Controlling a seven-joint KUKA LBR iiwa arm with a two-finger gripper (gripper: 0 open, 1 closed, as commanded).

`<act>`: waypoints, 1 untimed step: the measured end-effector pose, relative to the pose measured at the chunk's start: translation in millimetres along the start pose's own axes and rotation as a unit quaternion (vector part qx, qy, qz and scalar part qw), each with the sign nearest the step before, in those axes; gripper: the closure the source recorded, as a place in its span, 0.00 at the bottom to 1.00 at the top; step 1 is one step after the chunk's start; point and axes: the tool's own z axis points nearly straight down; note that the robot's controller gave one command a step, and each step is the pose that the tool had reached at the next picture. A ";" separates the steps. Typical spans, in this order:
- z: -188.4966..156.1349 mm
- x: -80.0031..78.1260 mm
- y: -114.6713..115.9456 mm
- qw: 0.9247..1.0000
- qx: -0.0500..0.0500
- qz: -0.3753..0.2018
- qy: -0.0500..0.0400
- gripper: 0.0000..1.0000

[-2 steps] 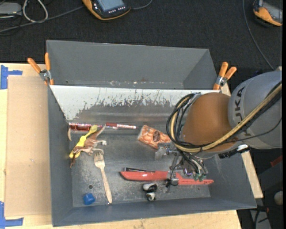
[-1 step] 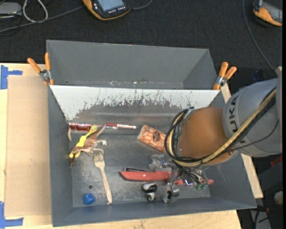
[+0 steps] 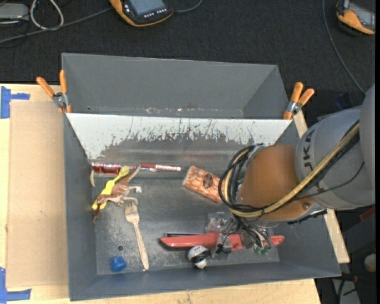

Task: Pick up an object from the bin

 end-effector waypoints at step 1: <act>0.0 0.0 0.0 1.000 0.000 0.000 0.000 1.00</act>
Offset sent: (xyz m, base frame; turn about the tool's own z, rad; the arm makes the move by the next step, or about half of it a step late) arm 0.0062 0.0345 0.1483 -0.1054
